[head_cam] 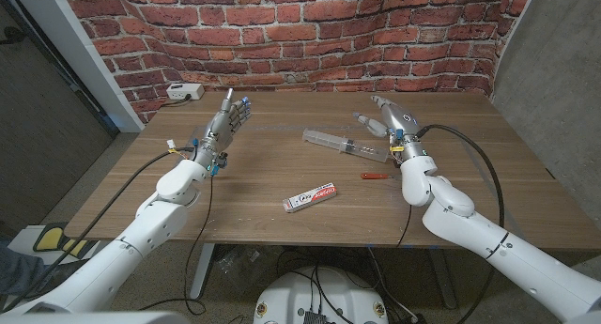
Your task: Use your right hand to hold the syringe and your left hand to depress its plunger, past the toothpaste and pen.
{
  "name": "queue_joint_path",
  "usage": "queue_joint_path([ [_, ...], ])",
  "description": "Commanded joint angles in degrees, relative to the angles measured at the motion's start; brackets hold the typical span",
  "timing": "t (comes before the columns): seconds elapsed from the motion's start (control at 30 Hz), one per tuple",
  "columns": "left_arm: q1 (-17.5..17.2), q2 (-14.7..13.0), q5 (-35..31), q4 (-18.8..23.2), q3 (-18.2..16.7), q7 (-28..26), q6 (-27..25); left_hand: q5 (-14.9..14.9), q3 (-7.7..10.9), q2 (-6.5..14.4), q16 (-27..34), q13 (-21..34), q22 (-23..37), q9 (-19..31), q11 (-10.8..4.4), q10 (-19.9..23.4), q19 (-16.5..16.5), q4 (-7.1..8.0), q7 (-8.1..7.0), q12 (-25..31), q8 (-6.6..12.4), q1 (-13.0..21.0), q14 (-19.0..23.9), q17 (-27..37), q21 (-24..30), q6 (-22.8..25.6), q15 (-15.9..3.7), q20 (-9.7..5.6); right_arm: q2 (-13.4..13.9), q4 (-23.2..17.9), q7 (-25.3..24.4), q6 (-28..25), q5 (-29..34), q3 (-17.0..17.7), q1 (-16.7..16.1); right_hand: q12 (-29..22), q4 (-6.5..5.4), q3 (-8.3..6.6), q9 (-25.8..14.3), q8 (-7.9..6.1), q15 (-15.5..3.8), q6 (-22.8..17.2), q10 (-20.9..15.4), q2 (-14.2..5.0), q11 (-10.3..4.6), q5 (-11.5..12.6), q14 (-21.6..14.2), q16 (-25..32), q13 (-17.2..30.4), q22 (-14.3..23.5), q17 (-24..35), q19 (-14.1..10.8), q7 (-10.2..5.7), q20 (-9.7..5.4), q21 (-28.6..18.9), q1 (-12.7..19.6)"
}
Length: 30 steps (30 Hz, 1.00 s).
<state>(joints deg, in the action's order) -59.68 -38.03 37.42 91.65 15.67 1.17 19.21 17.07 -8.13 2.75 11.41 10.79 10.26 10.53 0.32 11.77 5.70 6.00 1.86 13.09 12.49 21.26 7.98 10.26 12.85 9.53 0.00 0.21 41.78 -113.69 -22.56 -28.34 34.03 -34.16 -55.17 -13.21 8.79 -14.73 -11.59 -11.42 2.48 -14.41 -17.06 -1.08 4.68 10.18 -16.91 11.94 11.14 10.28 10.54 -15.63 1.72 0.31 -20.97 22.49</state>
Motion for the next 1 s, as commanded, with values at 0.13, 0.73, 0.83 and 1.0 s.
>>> queue_joint_path([
  [0.13,-0.8,0.3,0.1,0.6,-0.1,-0.6,0.0,-0.3,-0.34,-0.2,-0.4,0.2,0.1,0.1,-0.01,0.2,-0.3,0.11,0.26,-0.3,-0.01,0.1,-0.2,0.2,-0.5,0.8,0.18,0.69,1.3,-1.3,8.2,-6.3,5.2,-5.2,3.8,-0.3,0.01,-0.69,-0.2,-0.2,0.1,0.0,-0.5,-0.14,-0.21,0.1,0.0,-0.1,0.1,0.2,0.2,0.0,-0.44,0.39,0.4,0.9],
  [0.73,-0.6,-0.7,-0.1,1.5,-0.1,-1.0,-2.0,-0.5,-0.5,0.4,-0.9,0.2,0.1,0.1,0.79,-0.6,-2.4,0.1,0.69,-0.9,-0.63,0.5,-1.6,0.3,-1.3,0.2,0.76,0.9,0.3,1.3,14.4,-9.8,7.6,-8.7,6.6,-0.1,0.04,-0.92,-0.2,-0.14,0.37,0.4,0.2,-0.08,-0.51,0.1,0.0,-0.3,0.2,0.2,0.3,-0.3,0.23,0.73,0.6,1.3],
  [0.83,-0.6,-0.9,-0.2,1.8,0.0,-1.1,-2.3,-0.6,-0.54,0.4,-0.9,0.2,0.1,0.1,0.76,-0.7,-2.7,0.1,0.62,-1.0,-0.73,0.5,-1.7,0.3,-1.4,0.0,0.82,0.87,-0.4,2.7,14.8,-9.5,6.5,-8.8,7.2,-0.4,0.05,-0.94,-0.2,-0.32,0.41,0.0,-0.7,0.05,-0.4,0.0,0.1,-0.5,0.2,0.2,0.3,-0.3,0.47,0.79,0.8,1.5],
  [1.0,-0.4,-1.8,-0.5,2.2,0.1,-0.8,-3.6,-0.8,-0.67,0.6,-1.1,0.2,0.2,0.1,1.22,-1.7,-3.9,0.11,0.56,-1.4,-1.24,0.6,-2.8,0.3,-1.8,-1.1,1.18,0.69,-0.9,4.3,16.6,-10.1,6.3,-10.1,8.8,-0.7,0.1,-0.98,-0.1,-0.47,0.43,-0.4,-1.6,0.21,-0.14,0.0,0.5,-0.7,0.3,0.2,0.3,-0.3,1.05,0.49,1.0,1.7],
])
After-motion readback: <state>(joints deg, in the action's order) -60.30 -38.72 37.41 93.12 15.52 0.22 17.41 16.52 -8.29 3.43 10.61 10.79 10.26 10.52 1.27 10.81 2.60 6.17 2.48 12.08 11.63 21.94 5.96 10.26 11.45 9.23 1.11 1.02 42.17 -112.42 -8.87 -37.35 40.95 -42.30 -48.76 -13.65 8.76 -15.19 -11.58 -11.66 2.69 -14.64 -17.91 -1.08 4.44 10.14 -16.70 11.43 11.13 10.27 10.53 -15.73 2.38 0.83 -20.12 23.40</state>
